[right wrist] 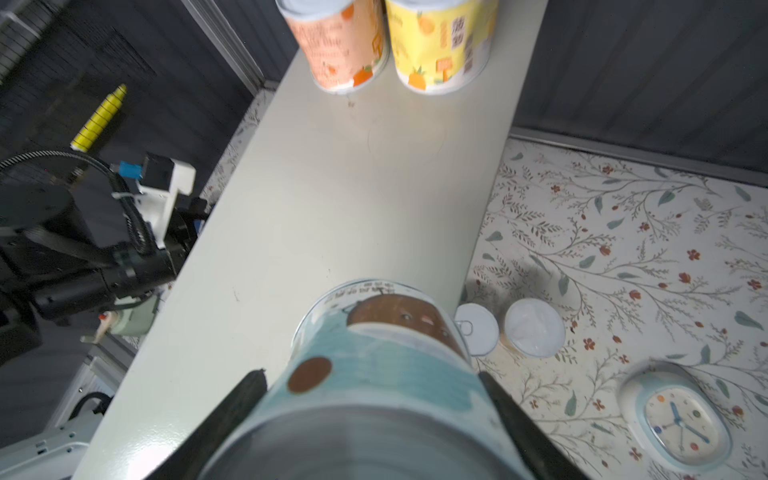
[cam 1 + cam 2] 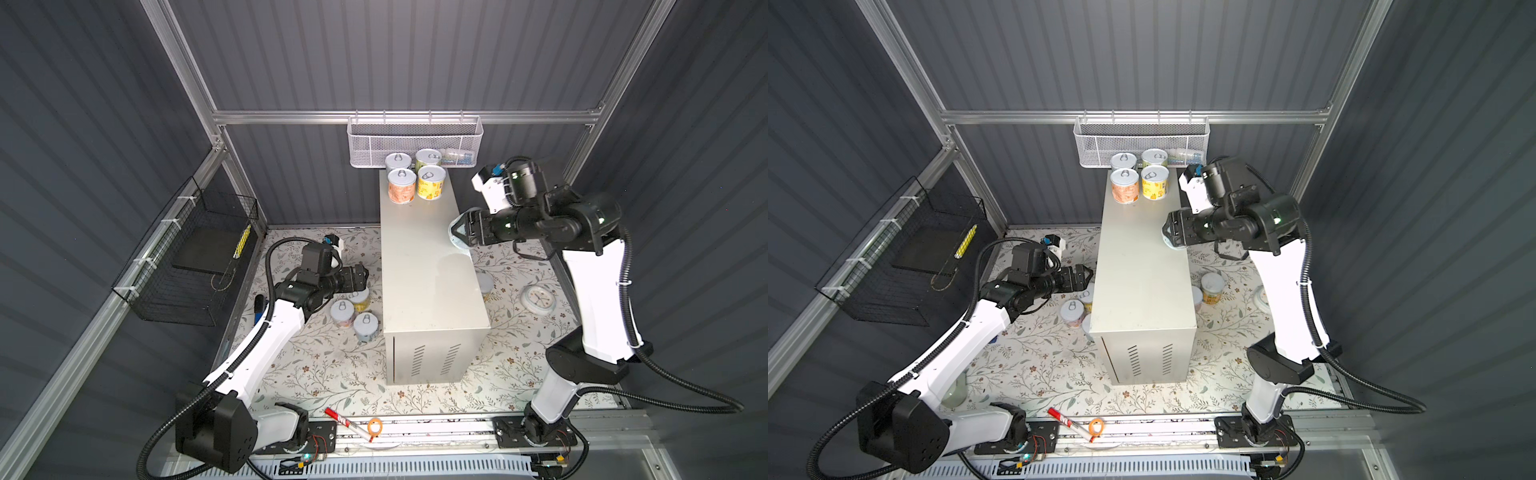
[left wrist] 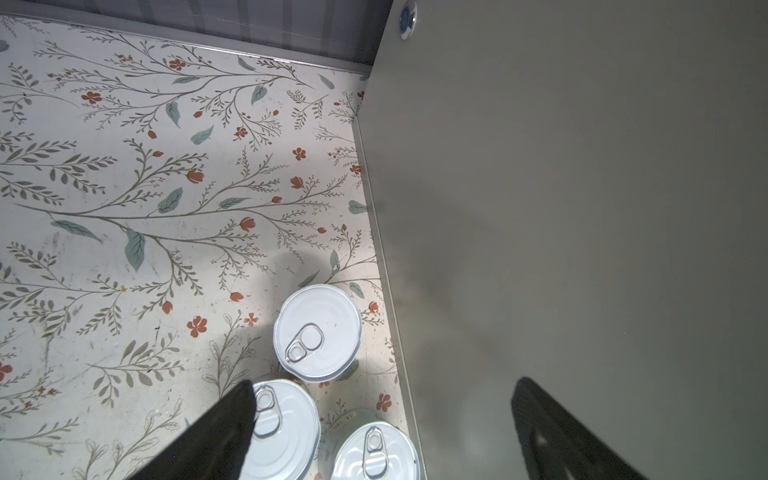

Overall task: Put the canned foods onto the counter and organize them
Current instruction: 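Lift the pale-teal can with the right gripper toward the cabinet top, then carry the pale-teal can over the cabinet top toward the peach can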

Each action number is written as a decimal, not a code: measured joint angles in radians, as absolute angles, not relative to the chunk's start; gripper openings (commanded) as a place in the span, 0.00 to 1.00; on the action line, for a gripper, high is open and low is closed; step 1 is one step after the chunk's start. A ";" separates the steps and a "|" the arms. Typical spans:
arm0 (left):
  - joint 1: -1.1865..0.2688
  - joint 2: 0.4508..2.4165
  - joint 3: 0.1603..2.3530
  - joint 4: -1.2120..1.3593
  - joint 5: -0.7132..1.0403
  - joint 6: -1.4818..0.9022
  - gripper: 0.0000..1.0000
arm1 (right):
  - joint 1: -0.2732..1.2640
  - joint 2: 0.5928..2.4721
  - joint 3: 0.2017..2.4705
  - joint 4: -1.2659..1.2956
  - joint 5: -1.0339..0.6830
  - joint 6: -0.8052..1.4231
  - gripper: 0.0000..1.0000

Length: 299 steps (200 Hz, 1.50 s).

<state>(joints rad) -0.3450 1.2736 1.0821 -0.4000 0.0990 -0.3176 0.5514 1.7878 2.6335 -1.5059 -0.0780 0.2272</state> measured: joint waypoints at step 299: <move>-0.345 1.273 1.018 -0.337 0.105 -0.325 0.97 | 0.671 1.887 2.662 -1.477 0.050 0.223 0.87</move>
